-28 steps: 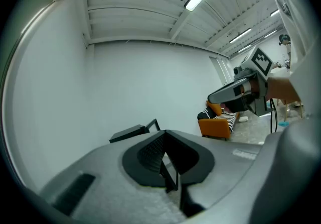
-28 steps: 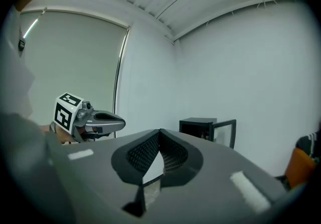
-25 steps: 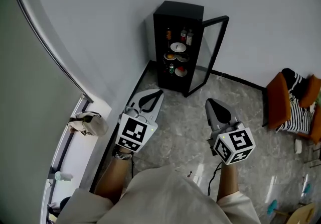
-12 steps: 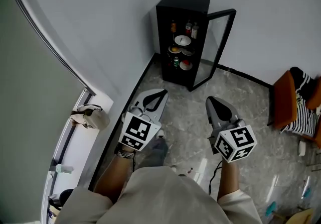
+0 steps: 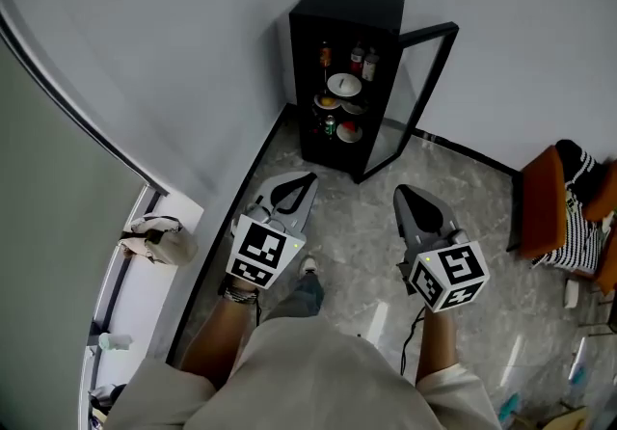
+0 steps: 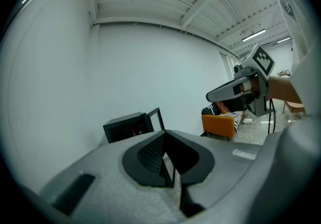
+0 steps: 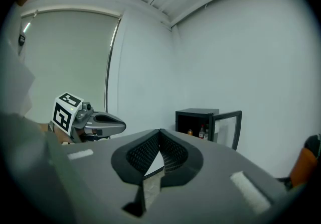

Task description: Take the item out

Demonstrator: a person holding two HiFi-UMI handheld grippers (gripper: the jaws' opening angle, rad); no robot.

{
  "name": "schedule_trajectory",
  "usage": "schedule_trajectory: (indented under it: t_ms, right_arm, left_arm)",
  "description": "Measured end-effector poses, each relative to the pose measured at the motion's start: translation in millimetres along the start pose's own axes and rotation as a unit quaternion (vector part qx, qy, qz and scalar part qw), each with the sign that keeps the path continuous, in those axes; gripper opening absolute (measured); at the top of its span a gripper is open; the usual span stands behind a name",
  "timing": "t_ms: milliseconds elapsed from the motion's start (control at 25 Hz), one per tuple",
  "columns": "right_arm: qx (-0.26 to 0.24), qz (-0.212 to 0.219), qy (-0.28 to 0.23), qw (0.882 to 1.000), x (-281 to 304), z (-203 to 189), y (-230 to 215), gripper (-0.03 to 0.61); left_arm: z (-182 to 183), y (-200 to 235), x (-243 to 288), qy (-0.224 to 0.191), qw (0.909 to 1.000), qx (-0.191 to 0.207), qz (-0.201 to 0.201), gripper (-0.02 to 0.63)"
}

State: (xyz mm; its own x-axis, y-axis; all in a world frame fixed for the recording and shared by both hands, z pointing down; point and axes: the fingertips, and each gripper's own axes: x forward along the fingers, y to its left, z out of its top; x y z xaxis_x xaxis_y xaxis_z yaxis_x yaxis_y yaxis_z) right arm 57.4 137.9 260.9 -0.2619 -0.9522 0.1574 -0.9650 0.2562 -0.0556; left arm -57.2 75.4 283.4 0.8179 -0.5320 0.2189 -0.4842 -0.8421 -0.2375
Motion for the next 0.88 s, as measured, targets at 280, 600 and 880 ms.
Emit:
schedule_trajectory:
  t_ms: [280, 600, 880]
  right_arm:
    - [-0.005, -0.023, -0.009, 1.0, 76, 24, -48, 0.008]
    - [-0.002, -0.047, -0.004, 0.999, 138, 32, -92, 0.008]
    - [0.002, -0.054, 0.001, 0.999, 191, 33, -113, 0.008]
  left_arm:
    - [4, 70, 62, 0.0, 1.0, 0.004, -0.002, 0.006]
    - [0, 121, 120, 0.003, 0.9999, 0.008, -0.014, 0.008]
    - [-8, 165, 158, 0.008, 0.9996, 0.01, -0.024, 0.007]
